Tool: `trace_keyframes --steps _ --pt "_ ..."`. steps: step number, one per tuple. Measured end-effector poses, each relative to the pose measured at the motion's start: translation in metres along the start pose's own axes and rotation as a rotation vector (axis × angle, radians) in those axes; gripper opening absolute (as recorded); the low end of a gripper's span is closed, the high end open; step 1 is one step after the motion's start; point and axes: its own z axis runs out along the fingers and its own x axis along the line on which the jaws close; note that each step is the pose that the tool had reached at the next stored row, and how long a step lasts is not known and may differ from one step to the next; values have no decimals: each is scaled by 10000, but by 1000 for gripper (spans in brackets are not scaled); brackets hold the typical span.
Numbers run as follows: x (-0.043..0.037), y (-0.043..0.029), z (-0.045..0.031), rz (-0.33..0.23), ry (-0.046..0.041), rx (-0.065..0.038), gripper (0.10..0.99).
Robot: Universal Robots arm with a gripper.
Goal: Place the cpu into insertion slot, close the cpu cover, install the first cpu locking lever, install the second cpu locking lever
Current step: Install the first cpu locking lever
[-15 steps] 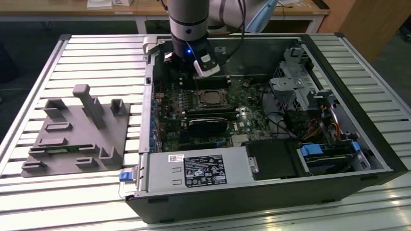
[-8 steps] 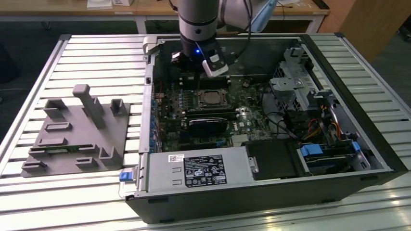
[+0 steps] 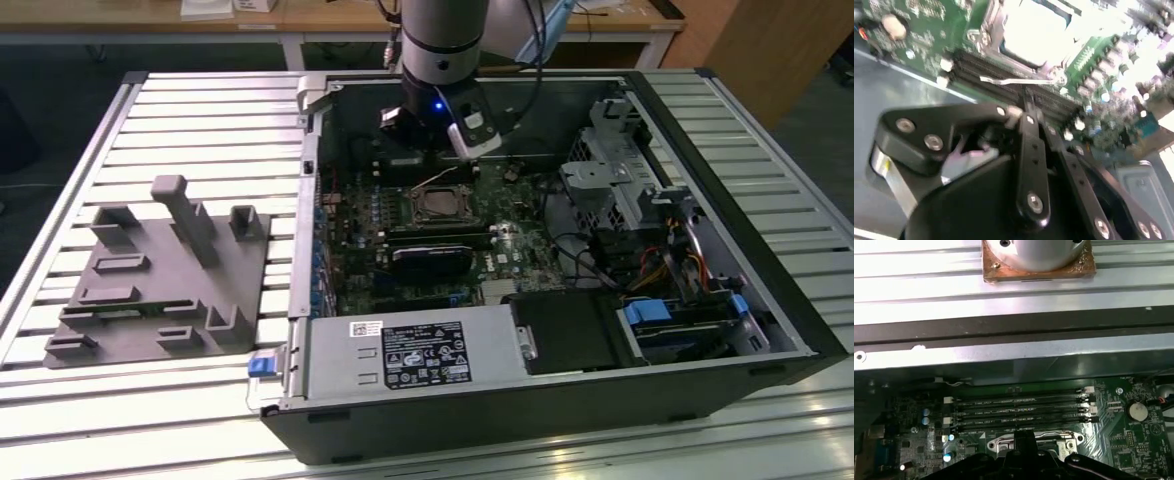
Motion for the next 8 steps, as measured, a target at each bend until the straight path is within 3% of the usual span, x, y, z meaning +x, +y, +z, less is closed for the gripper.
trace_keyframes --steps 5,6,8 --pt "-1 1 1 -1 -6 0 106" --pt "-1 0 3 -10 -41 -2 106" --pt "4 -2 10 -58 -231 -8 106"
